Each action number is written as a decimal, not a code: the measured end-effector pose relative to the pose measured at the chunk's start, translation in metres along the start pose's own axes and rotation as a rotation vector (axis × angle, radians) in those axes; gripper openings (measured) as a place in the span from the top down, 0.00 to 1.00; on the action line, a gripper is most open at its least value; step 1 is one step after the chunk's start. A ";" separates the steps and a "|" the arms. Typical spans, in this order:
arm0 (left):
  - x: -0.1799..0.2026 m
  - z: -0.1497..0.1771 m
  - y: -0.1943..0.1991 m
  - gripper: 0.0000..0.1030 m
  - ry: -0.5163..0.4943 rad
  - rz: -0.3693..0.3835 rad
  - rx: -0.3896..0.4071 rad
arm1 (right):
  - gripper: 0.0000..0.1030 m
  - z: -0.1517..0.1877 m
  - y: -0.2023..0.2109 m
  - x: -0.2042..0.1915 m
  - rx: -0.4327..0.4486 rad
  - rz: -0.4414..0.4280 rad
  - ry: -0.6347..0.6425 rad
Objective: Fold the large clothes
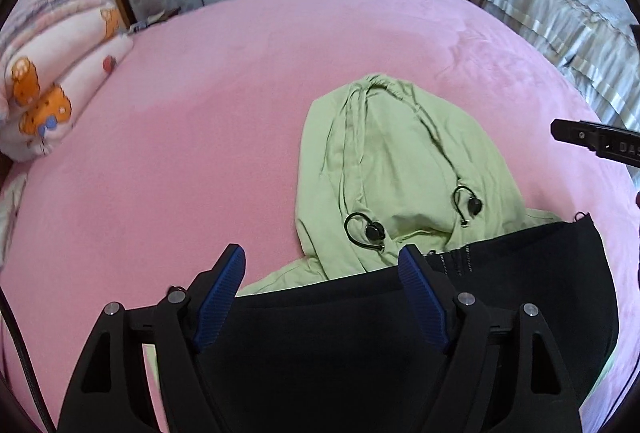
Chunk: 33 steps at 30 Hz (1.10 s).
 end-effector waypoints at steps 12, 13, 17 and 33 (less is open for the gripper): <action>0.001 0.034 -0.049 0.25 0.011 0.039 -0.074 | 0.31 -0.009 -0.110 0.007 -0.090 -0.105 -0.186; 0.000 0.036 -0.051 0.25 0.010 0.041 -0.075 | 0.31 -0.010 -0.117 0.006 -0.091 -0.107 -0.196; -0.002 0.043 -0.056 0.25 0.013 0.050 -0.084 | 0.75 -0.010 -0.139 -0.003 -0.118 -0.122 -0.195; -0.034 0.083 -0.014 0.25 0.153 0.142 -0.092 | 0.98 0.045 0.072 -0.125 0.339 -0.304 0.520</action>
Point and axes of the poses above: each gripper's, at about its wrist camera, not at the fingertips, and y roughly against the way its jaws point, x to its right, z to its underside, the point moved 5 cm from there along -y, roughly the way its jaws point, and after that the axes turned 8 degrees about y, right-handed, at the moved point
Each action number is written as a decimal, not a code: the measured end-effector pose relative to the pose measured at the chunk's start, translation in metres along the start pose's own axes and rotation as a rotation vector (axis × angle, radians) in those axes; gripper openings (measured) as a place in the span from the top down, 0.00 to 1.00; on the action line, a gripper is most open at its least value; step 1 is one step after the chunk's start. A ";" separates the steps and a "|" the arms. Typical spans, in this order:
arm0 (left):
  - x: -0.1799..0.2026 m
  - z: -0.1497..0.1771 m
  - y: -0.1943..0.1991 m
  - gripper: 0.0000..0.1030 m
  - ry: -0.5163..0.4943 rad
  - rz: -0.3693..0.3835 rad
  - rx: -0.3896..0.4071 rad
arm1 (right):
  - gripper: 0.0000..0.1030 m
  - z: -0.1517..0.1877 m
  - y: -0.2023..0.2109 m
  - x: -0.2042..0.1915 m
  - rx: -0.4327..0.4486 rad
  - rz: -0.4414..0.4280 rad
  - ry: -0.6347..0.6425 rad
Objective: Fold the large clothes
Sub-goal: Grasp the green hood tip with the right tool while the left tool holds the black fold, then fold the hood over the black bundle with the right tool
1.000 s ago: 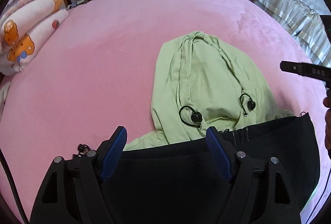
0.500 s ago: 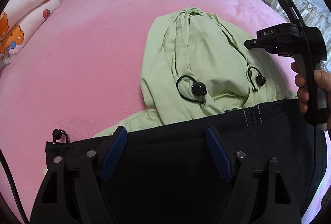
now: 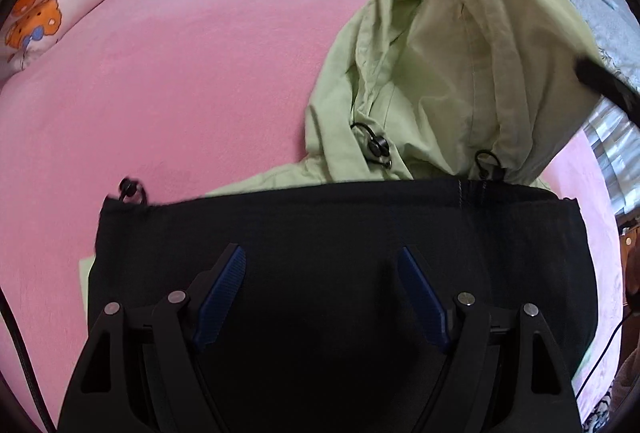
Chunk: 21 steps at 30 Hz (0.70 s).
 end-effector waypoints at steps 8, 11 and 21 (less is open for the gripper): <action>-0.020 0.054 0.029 0.25 -0.041 -0.027 -0.039 | 0.95 0.084 0.030 -0.090 -0.136 0.144 0.341; -0.022 0.073 0.041 0.25 -0.056 -0.025 -0.054 | 0.78 0.113 0.032 -0.100 -0.212 0.131 0.316; 0.012 0.109 0.081 0.25 -0.236 -0.007 -0.025 | 0.58 0.136 0.068 -0.038 -0.229 0.092 -0.110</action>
Point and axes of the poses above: each gripper's, at about its wrist camera, not at the fingertips, and y roughly against the way its jaws point, x to its right, z to its underside, the point moved 5 cm from there along -y, roughly the way its jaws point, and after that the axes turned 8 degrees about y, right-handed, at the moved point
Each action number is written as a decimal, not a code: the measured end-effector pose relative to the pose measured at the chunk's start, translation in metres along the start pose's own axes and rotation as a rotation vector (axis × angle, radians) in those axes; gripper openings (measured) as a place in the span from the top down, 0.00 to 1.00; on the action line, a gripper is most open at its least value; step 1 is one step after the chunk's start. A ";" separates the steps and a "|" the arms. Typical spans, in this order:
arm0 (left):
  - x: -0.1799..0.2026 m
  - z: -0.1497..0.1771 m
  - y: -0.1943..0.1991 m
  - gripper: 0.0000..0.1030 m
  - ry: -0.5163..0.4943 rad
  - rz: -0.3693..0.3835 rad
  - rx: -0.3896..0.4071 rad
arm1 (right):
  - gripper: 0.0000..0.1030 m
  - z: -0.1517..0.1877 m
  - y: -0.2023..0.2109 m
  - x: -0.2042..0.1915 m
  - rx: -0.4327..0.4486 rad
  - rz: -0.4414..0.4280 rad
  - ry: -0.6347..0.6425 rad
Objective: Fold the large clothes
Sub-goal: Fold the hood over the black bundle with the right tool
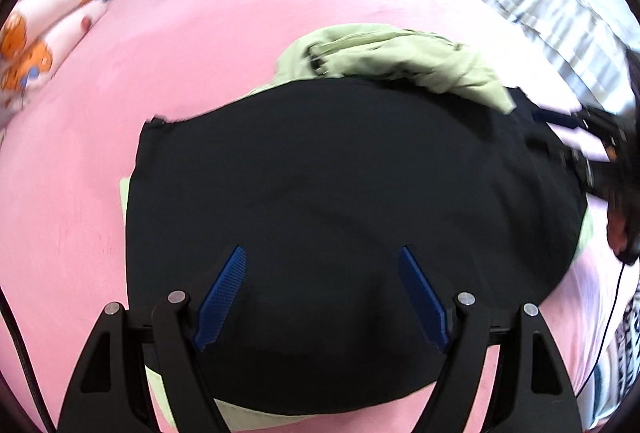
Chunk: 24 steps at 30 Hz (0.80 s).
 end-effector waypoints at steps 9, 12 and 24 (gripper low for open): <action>0.034 -0.015 -0.011 0.25 -0.068 0.036 0.006 | 0.54 -0.010 -0.048 0.137 -0.035 -0.092 -0.607; 0.043 -0.016 -0.017 0.25 -0.075 0.043 -0.001 | 0.54 -0.010 -0.078 0.168 -0.073 -0.081 -0.711; 0.037 -0.028 -0.044 0.25 -0.028 0.052 -0.031 | 0.69 -0.018 -0.150 0.199 -0.144 -0.132 -0.857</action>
Point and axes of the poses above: each gripper's, at about its wrist camera, not at the fingertips, and y roughly against the way its jaws point, x to its right, z to its underside, the point moved 5 cm from there along -y, roughly the way its jaws point, and after that the axes turned 8 degrees about y, right-handed, at the moved point
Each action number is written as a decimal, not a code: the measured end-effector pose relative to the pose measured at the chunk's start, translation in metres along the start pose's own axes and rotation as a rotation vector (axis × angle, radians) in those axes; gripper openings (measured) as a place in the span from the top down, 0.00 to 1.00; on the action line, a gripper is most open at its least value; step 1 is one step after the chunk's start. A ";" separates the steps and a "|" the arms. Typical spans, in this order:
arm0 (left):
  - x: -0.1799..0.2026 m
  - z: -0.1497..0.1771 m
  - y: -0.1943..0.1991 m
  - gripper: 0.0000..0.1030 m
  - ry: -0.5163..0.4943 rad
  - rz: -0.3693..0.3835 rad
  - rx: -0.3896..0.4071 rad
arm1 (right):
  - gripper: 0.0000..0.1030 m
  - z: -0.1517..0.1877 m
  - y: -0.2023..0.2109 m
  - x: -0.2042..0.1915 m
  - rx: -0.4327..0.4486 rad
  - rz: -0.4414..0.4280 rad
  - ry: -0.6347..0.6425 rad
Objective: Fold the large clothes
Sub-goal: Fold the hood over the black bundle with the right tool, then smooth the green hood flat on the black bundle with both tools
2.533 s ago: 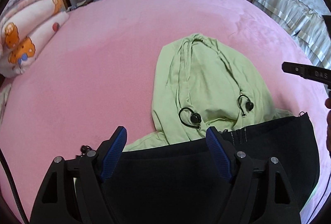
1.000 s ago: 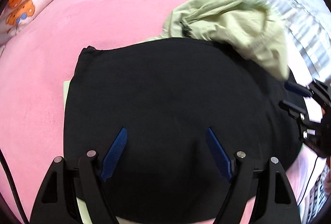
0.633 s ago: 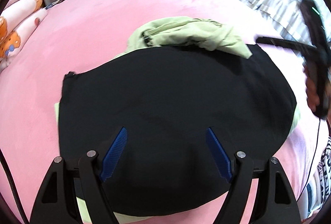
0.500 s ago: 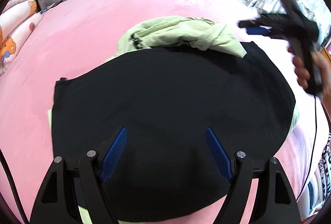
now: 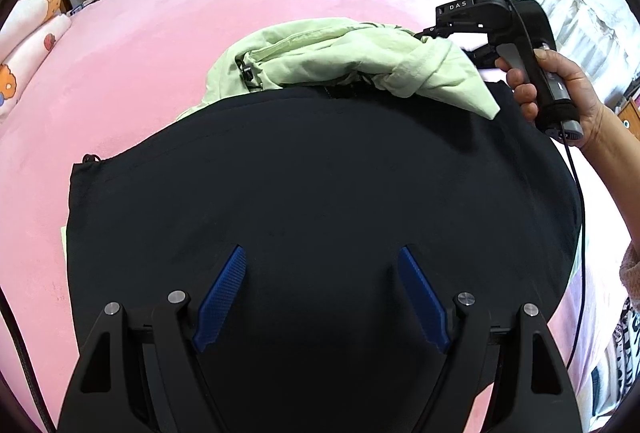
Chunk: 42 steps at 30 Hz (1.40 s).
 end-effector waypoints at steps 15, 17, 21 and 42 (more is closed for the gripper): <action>-0.041 0.001 0.045 0.25 0.129 -0.003 0.083 | 0.93 0.099 0.143 -0.250 0.346 -0.129 0.968; -0.052 0.007 0.053 0.25 0.156 -0.005 0.087 | 0.94 0.135 0.146 -0.268 0.354 -0.107 1.100; -0.074 0.025 0.066 0.25 0.201 0.000 0.080 | 0.94 0.220 0.143 -0.267 0.359 -0.017 1.322; -0.098 0.031 0.044 0.25 0.412 0.246 0.016 | 0.61 0.241 0.105 -0.120 0.011 -0.105 0.501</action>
Point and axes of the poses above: each gripper's, at about its wrist camera, not at the fingertips, and y roughly against the way its jaws point, x to its right, z to its underside, the point moved 5 cm from there along -y, roughly the way its jaws point, and after that the axes turned 8 degrees about y, right-handed, at the moved point
